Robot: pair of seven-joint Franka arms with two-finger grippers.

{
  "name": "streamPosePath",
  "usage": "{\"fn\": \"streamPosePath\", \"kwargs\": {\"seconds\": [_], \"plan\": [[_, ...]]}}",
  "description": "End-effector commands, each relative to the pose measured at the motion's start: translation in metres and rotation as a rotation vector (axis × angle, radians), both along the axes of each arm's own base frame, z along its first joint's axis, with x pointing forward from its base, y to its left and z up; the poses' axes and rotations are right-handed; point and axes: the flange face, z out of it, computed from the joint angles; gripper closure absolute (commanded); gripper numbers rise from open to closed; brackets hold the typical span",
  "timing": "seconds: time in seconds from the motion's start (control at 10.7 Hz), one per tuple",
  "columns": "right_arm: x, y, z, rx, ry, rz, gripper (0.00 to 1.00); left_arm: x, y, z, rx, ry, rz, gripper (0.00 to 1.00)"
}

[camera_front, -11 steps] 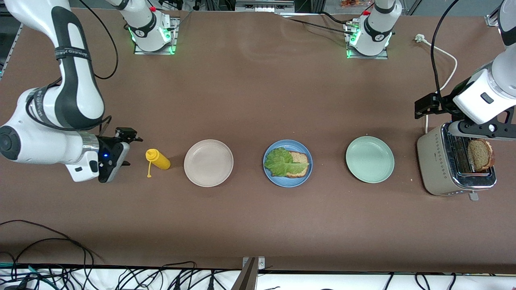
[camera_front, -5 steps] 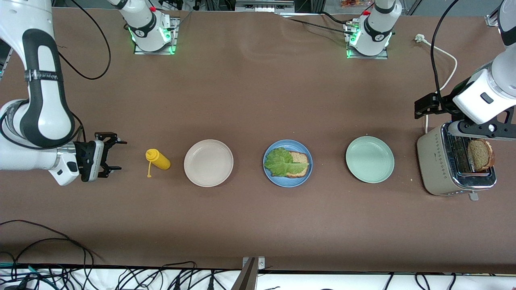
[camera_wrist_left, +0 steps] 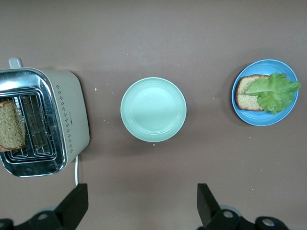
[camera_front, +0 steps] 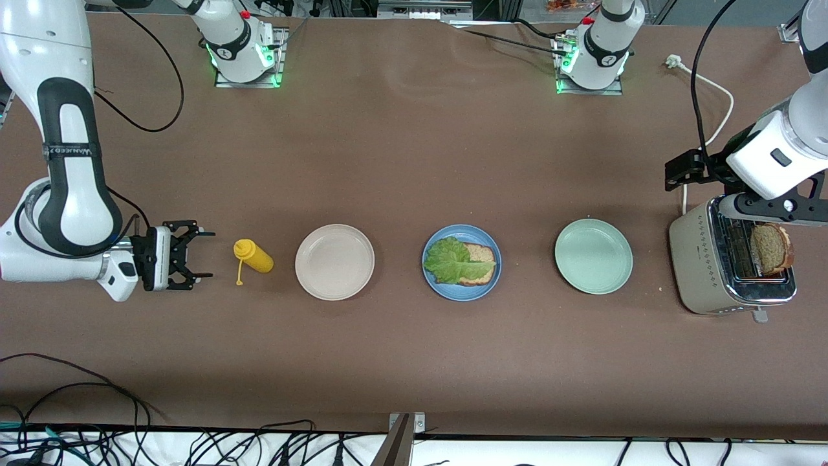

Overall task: Make sandwich in blue plate with both arms
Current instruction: 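Lower the open right gripper around the mustard bottle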

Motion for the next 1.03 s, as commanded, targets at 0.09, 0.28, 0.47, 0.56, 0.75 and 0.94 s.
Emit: {"fn": "streamPosePath", "kwargs": {"seconds": [0.09,0.28,0.47,0.56,0.75,0.94], "plan": [[-0.010,-0.031,-0.035,0.229,-0.127,0.124,0.00,-0.003,0.005,0.006,0.017,0.001,-0.002,0.00],[-0.013,-0.035,-0.060,0.315,-0.162,0.130,0.00,-0.003,0.005,0.006,0.017,0.001,-0.002,0.00],[-0.016,-0.031,-0.084,0.369,-0.197,0.145,0.00,-0.003,0.003,0.006,0.016,0.000,-0.003,0.00],[-0.017,-0.029,-0.093,0.389,-0.205,0.142,0.00,-0.003,0.003,0.006,0.016,0.000,-0.005,0.00],[-0.020,-0.026,-0.109,0.426,-0.226,0.143,0.00,-0.003,0.003,0.006,0.016,0.000,-0.005,0.00],[-0.024,-0.022,-0.128,0.465,-0.256,0.151,0.00,-0.003,0.004,0.006,0.016,0.000,-0.003,0.00]]}}
